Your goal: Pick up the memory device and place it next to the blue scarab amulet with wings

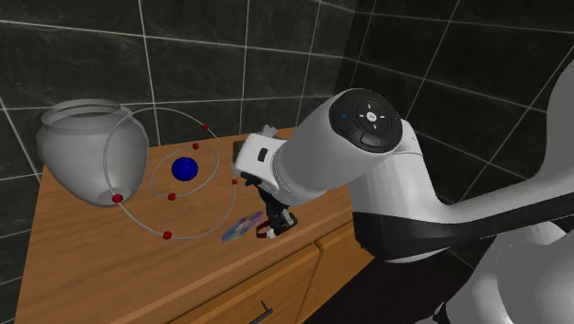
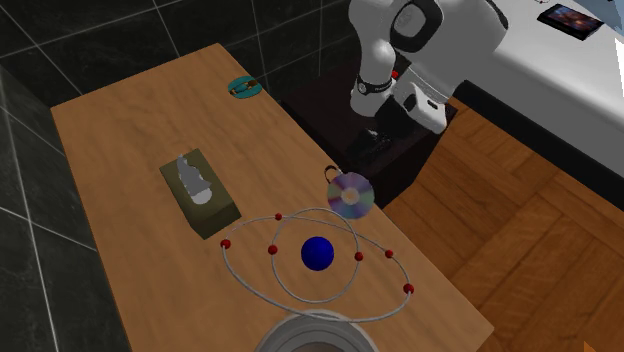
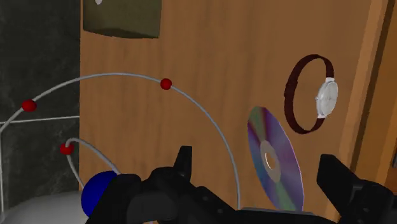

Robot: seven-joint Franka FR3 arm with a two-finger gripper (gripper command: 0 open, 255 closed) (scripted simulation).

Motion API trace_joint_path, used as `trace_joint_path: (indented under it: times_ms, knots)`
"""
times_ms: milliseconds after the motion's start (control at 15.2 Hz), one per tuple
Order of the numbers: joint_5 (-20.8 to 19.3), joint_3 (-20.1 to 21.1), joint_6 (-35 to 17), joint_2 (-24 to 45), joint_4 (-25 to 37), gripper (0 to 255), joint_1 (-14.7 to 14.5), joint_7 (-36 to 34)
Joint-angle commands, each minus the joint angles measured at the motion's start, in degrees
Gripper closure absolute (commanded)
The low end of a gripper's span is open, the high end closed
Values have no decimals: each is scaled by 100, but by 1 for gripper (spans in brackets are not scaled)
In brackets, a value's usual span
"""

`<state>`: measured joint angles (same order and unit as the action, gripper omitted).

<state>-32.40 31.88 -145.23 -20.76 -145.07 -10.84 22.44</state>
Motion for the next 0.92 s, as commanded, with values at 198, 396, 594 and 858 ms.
trace_joint_path:
  times_ms: [198,396,594,858]
  knots:
    - [769,-677,-161,366,188,0,-539,1760]
    - [513,-613,-356,601,201,0,-385,1582]
    - [361,-581,-452,730,216,0,-305,1475]
    - [361,-581,-452,730,216,0,-305,1474]
